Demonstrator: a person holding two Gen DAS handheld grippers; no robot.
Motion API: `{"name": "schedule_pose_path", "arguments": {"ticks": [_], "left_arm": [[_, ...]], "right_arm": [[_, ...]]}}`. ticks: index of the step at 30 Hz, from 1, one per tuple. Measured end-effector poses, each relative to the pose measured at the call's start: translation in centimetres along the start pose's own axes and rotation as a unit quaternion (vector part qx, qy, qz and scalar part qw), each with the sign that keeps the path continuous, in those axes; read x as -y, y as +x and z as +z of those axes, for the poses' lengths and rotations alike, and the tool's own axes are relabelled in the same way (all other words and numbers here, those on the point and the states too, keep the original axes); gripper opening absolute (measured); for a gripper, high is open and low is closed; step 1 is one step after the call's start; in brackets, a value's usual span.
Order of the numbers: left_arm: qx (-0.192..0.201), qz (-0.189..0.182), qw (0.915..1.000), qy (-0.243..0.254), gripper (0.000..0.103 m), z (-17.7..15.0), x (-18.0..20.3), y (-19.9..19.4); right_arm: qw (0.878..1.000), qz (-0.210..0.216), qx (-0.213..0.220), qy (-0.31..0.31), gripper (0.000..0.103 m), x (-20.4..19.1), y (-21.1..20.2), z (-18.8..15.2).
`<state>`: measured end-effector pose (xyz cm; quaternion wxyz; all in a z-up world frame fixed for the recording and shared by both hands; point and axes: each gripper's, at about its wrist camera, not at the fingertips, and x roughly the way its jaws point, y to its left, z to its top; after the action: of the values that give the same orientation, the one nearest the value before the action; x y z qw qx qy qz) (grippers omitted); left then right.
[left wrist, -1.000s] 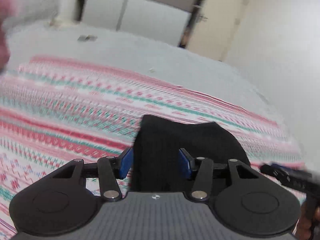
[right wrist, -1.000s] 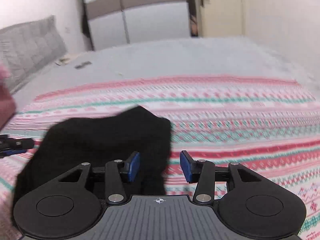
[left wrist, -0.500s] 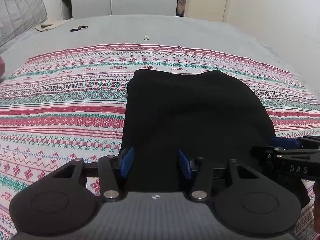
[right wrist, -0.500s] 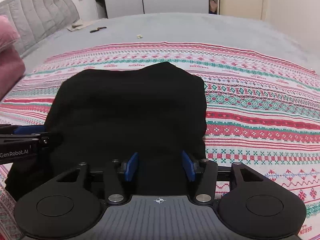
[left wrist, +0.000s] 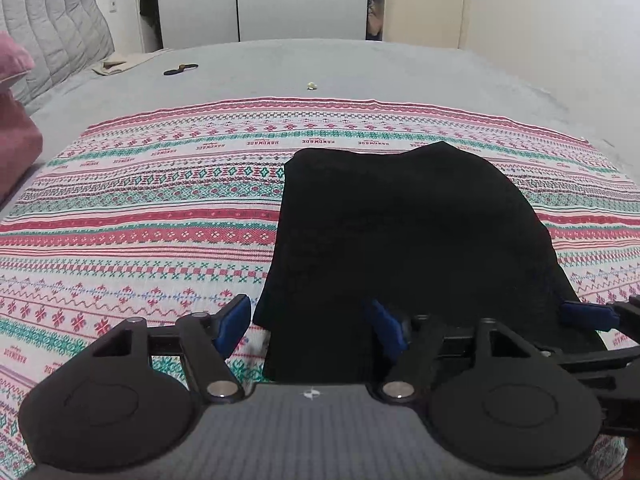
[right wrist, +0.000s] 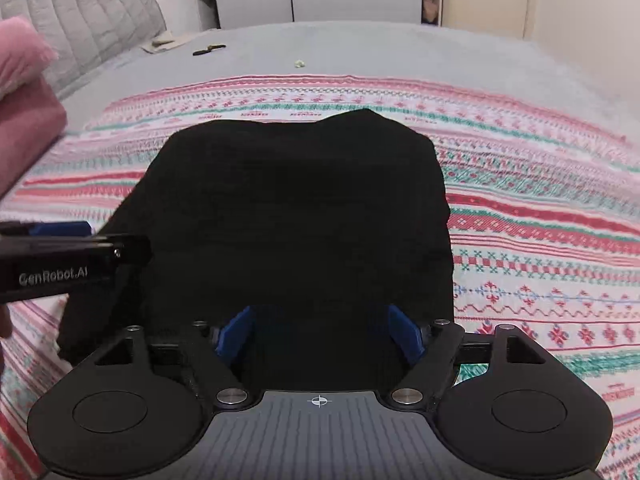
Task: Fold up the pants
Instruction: 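Open both tools and pull them back from the folded trousers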
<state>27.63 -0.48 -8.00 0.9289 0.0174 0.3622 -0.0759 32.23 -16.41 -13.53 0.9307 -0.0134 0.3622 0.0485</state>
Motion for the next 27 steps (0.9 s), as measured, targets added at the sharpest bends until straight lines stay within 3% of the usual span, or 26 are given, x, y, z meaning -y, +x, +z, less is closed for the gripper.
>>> {"name": "schedule_pose_path", "arguments": {"ticks": [4,8,12,18,22,27], "left_arm": [[0.013,0.008,0.9998,0.012,0.095,-0.5,0.1,-0.9],[0.015,0.017,0.9997,0.012,0.096,-1.3,0.2,-1.7],[0.022,0.021,0.9995,0.001,0.099,-2.5,0.2,-3.4],[0.036,0.018,0.9992,0.005,0.102,-3.8,0.3,-7.1],[0.062,0.019,0.9979,-0.003,0.103,-4.9,0.4,-10.4],[0.083,0.037,0.9957,-0.02,0.103,-8.5,0.0,-13.9]], "right_arm": [[1.0,0.008,-0.002,0.014,0.076,0.2,-1.0,-0.5],[1.0,-0.004,0.005,0.007,0.084,0.0,-1.2,-2.0],[1.0,-0.018,0.004,-0.001,0.085,-0.8,-2.1,-2.6],[0.999,-0.032,0.024,-0.01,0.085,-1.8,-5.6,-4.4],[0.999,-0.015,0.045,-0.004,0.085,-2.4,-8.5,-5.3],[0.996,-0.023,0.089,0.005,0.097,-2.8,-13.1,-7.2]]}}
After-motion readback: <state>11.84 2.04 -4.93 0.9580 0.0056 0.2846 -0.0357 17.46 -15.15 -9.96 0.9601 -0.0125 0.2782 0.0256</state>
